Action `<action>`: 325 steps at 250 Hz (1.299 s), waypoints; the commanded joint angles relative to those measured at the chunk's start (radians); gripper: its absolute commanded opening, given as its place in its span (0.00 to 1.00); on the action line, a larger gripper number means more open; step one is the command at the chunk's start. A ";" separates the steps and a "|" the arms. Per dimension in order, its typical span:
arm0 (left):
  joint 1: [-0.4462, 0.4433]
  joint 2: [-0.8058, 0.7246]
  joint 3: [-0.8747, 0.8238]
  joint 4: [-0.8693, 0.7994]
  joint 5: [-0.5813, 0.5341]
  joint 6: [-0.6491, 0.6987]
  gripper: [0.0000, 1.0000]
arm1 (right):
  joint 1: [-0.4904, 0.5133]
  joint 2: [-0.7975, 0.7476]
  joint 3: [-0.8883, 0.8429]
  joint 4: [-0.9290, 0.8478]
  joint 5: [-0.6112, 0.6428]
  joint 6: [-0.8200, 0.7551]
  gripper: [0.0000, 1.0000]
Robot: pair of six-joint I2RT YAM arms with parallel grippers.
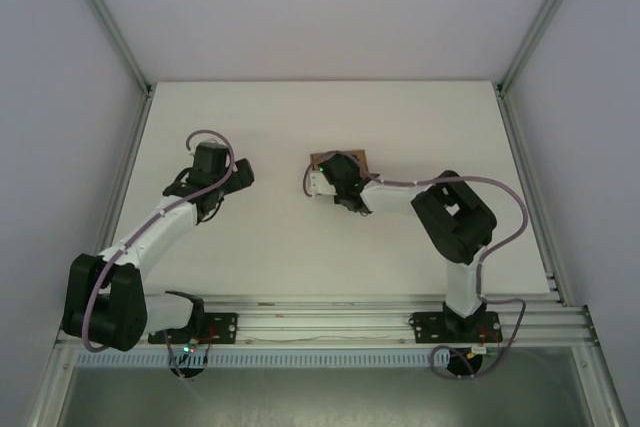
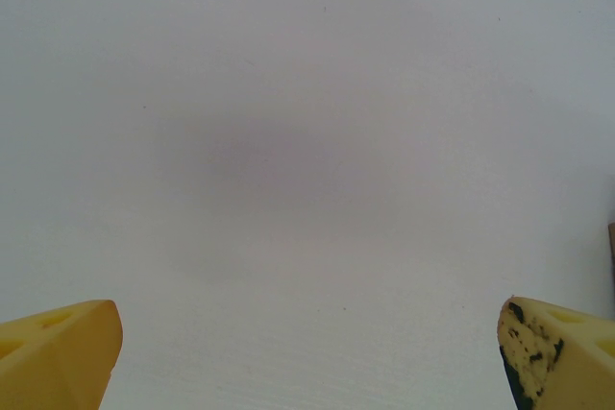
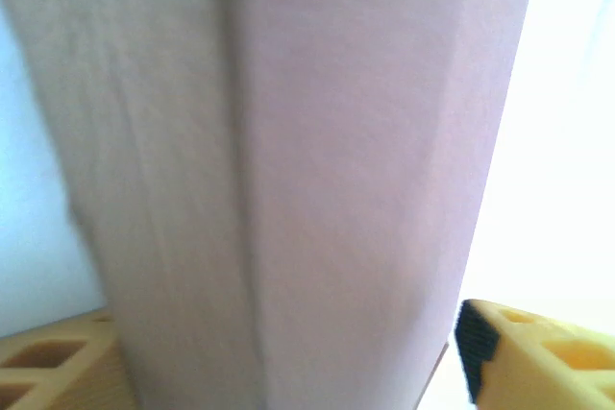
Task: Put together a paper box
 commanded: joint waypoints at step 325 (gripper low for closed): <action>0.135 0.166 -0.354 1.008 -0.261 0.432 1.00 | -0.650 -0.573 -0.600 0.563 -0.089 1.265 1.00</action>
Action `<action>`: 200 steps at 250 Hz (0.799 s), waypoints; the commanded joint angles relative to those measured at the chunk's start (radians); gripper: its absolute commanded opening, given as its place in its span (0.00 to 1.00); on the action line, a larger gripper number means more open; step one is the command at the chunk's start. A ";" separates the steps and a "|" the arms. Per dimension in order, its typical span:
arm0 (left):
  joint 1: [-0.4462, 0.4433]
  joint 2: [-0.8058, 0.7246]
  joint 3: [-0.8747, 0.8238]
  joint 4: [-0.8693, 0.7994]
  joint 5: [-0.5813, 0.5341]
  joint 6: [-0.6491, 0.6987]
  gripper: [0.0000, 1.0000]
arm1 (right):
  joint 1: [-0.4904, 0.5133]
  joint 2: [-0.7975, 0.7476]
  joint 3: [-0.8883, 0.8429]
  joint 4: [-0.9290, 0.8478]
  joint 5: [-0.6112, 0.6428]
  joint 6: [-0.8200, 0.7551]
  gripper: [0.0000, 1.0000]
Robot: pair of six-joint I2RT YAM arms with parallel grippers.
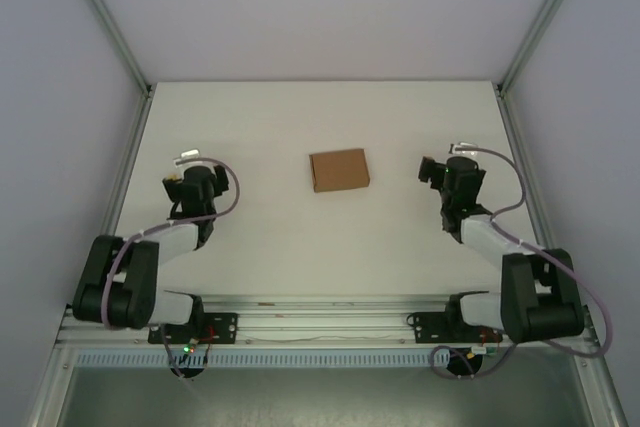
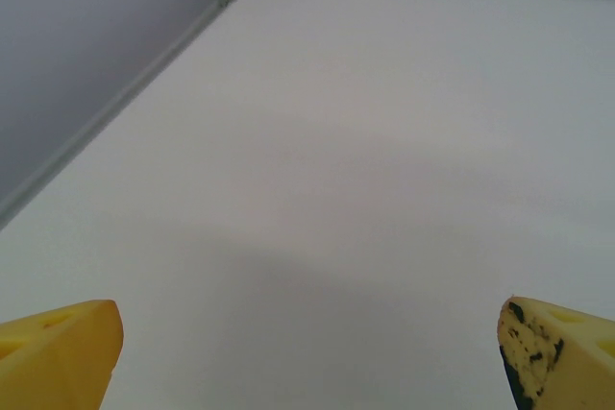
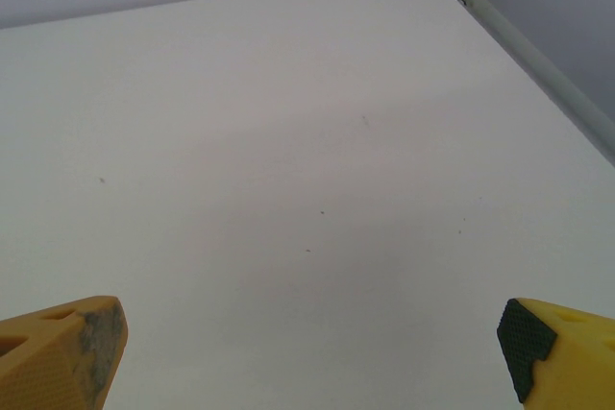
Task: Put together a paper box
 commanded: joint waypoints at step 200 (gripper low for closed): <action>0.072 0.120 -0.095 0.415 0.181 0.062 1.00 | -0.120 0.206 -0.115 0.431 -0.087 0.084 1.00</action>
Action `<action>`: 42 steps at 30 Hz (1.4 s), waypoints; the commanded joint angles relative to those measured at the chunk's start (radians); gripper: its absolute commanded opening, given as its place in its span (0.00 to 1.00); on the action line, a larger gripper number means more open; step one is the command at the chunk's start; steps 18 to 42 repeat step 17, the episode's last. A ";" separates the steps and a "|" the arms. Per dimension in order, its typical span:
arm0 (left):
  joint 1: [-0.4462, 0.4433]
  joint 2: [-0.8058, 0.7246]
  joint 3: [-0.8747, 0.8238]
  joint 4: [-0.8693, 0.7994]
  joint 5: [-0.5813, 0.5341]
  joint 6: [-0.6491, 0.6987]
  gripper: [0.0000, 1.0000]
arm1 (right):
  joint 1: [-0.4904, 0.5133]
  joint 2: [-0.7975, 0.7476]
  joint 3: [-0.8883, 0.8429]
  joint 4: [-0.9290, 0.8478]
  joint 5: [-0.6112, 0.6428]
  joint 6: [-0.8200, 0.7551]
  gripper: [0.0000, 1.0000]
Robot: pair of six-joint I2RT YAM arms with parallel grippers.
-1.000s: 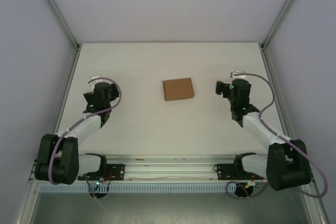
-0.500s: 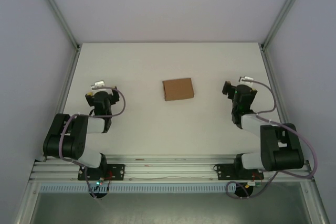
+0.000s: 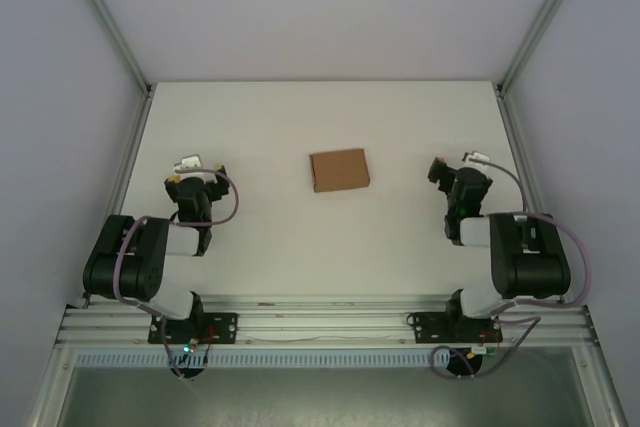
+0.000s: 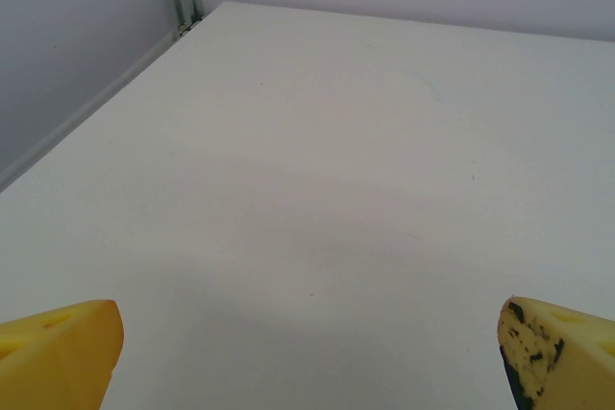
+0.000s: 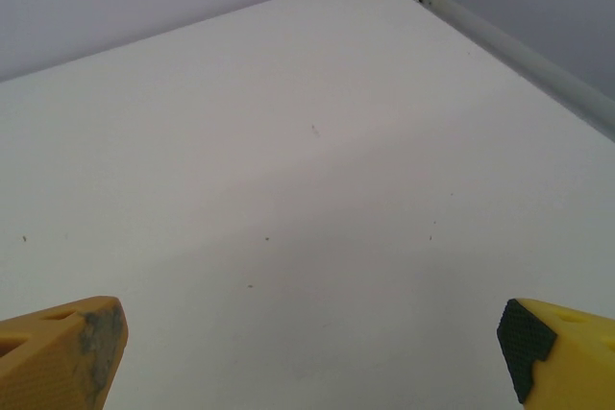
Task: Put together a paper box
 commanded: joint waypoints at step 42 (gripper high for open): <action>0.007 -0.003 0.012 0.034 0.018 0.015 1.00 | 0.004 -0.015 0.002 -0.012 -0.008 0.013 1.00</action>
